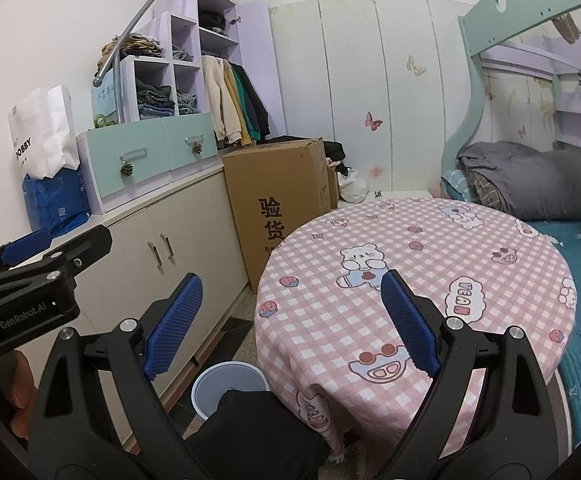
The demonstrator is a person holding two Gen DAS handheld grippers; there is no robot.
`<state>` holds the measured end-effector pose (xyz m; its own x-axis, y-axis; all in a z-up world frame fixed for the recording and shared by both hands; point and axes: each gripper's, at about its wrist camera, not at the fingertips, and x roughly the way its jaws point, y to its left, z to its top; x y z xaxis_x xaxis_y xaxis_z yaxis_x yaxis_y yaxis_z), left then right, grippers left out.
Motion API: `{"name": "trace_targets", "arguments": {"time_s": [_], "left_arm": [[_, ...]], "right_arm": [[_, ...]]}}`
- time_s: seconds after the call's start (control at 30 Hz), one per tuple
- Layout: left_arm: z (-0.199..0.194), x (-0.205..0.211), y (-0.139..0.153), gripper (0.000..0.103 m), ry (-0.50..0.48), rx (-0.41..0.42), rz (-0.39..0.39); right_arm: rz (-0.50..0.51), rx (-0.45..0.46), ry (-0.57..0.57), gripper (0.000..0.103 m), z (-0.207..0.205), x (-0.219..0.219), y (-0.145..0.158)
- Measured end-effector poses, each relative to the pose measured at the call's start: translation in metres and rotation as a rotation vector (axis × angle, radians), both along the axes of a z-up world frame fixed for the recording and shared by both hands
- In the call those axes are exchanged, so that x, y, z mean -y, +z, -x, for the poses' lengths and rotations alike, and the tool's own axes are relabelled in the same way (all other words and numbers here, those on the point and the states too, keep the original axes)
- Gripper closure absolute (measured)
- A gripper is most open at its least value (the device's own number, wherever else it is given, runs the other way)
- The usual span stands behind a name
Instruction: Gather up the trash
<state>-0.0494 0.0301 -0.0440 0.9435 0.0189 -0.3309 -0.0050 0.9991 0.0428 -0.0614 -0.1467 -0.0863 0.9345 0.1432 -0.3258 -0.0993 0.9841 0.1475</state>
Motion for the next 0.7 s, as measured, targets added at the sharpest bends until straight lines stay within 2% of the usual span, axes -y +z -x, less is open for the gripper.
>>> {"name": "trace_targets", "arguments": {"time_s": [0.17,0.4,0.57,0.7], "left_arm": [[-0.011,0.002,-0.005,0.008,0.009,-0.029,0.004],[-0.041,0.026,-0.018,0.008,-0.008,-0.109,-0.008],[-0.081,0.07,-0.034,0.008,-0.085,-0.217,-0.018],[-0.121,0.116,-0.053,0.008,-0.153,-0.315,-0.047]], "right_arm": [[-0.025,-0.03,-0.006,0.014,-0.01,0.01,-0.009],[-0.049,-0.137,-0.063,0.012,-0.037,0.052,-0.026],[-0.049,-0.251,-0.127,0.011,-0.062,0.101,-0.041],[-0.024,-0.397,-0.16,0.011,-0.087,0.145,-0.061]]}}
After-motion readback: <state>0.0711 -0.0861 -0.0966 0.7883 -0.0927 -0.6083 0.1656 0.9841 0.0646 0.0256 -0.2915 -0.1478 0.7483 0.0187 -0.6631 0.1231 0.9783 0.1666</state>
